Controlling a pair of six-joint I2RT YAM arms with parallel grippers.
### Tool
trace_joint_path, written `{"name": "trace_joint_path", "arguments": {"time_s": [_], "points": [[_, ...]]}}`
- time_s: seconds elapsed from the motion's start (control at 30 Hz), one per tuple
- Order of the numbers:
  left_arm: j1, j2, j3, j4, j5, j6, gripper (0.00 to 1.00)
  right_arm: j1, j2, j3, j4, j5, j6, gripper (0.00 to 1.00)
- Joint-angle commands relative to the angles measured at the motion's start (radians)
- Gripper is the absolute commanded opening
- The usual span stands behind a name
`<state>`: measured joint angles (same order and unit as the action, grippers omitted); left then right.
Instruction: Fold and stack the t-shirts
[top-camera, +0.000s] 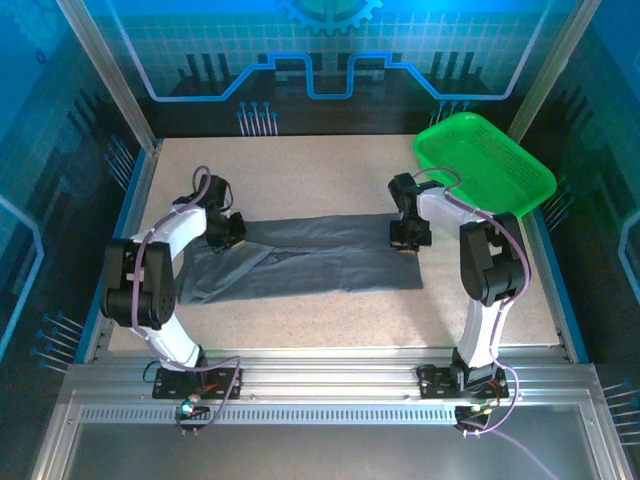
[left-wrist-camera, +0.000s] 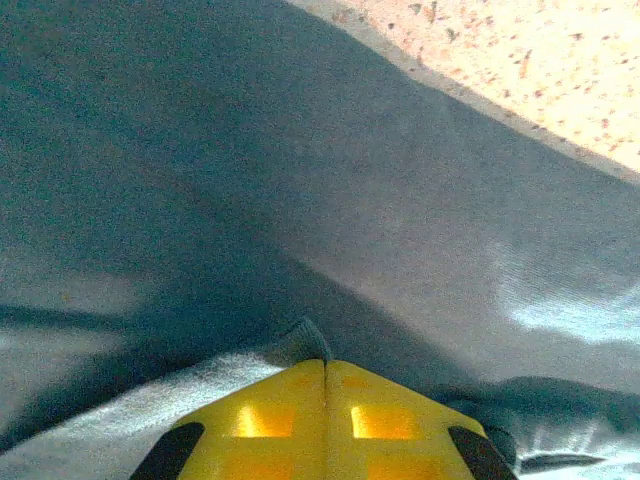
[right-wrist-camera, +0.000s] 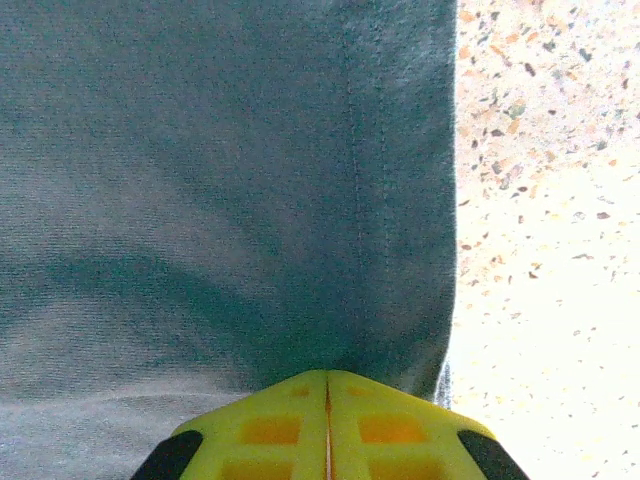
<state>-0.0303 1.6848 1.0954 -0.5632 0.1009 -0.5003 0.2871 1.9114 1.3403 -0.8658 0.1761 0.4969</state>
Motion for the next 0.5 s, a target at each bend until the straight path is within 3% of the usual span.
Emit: {"name": "trace_joint_path", "arguments": {"time_s": [0.0, 0.27, 0.47], "points": [[-0.008, -0.054, -0.017, -0.058, 0.011, -0.081, 0.00, -0.006, 0.002, 0.001, -0.012, 0.013, 0.007, 0.09], [-0.030, -0.065, 0.002, -0.188, 0.051, -0.160, 0.00, -0.008, 0.003, 0.002, -0.015, 0.022, 0.001, 0.08], [-0.101, -0.176, -0.061, -0.277, 0.065, -0.278, 0.00, -0.012, 0.007, 0.003, -0.012, 0.022, -0.013, 0.08]]}}
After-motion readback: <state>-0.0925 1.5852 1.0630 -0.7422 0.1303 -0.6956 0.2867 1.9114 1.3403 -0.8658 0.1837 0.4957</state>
